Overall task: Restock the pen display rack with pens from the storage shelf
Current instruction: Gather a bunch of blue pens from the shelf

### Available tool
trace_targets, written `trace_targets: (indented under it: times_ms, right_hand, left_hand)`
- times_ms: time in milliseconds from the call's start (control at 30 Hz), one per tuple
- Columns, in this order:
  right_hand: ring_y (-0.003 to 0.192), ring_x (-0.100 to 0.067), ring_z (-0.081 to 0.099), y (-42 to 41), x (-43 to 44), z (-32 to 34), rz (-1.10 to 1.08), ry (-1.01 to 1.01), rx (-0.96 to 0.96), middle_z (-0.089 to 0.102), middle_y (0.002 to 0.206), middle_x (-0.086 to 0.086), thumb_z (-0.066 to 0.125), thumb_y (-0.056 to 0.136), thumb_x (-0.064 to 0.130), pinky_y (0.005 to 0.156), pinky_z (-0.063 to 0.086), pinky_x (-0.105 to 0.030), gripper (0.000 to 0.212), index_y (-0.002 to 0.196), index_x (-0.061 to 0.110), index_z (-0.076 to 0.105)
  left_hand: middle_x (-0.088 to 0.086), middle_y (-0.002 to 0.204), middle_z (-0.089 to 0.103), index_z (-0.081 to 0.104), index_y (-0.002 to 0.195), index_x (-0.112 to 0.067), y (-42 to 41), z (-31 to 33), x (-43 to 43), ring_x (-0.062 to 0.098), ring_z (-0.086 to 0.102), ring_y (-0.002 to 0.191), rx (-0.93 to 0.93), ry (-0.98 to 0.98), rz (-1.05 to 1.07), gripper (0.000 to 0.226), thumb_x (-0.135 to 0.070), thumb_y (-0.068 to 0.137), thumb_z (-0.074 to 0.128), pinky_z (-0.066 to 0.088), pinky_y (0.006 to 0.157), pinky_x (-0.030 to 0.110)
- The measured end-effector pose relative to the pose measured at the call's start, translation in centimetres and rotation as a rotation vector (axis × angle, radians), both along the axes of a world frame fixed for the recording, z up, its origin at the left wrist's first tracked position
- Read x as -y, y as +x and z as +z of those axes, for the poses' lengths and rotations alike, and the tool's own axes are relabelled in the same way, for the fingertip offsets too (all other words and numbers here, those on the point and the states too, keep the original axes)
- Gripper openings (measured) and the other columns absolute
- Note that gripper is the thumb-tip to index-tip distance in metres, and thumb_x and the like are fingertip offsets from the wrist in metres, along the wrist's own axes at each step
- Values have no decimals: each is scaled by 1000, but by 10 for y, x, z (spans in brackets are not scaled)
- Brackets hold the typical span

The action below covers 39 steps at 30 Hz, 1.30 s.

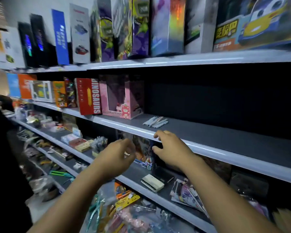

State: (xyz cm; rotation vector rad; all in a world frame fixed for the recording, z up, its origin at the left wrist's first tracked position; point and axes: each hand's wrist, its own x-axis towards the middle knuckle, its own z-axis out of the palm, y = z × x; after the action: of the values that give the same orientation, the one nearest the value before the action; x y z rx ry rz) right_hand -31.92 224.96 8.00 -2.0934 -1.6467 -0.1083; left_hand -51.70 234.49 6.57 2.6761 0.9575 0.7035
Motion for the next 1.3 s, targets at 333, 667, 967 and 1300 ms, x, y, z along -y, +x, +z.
trace_targets:
  times_ms: [333, 667, 967, 1300]
  right_hand:
    - [115, -23, 57, 97, -135, -23, -193, 23, -83, 54, 131, -1, 62, 96, 35, 96, 51, -43, 42, 135, 20, 53]
    - [114, -19, 57, 189, -250, -35, -414, -41, -215, 54, 130, -1, 59, 99, 25, 96, 45, -27, 34, 133, 22, 56]
    - [117, -20, 58, 255, -320, -22, -447, -175, -397, 52, 142, -4, 58, 96, 15, 93, 49, -30, 52, 147, 17, 46]
    - [103, -18, 67, 283, -323, -24, -317, -230, -592, 57, 135, -4, 68, 89, 6, 78, 60, -33, 59, 144, 16, 49]
  left_hand:
    - [-6, 114, 65, 61, 124, -27, 122, 3, -189, 17, 64, 96, 55, -41, -168, 29, -36, 96, 61, 55, 85, 41]
    - [1, 146, 32, 23, 154, -31, 252, -23, -326, 32, 38, 135, -262, 30, -325, 114, -93, 65, 60, 36, 112, 47]
    - [-16, 156, 19, 11, 155, -48, 292, -47, -374, 15, 23, 146, -264, -215, -527, 120, -90, 59, 68, 15, 123, 38]
    - [-26, 147, 18, 20, 150, -53, 288, -48, -374, 15, 24, 136, -212, -296, -511, 120, -92, 50, 72, 27, 120, 40]
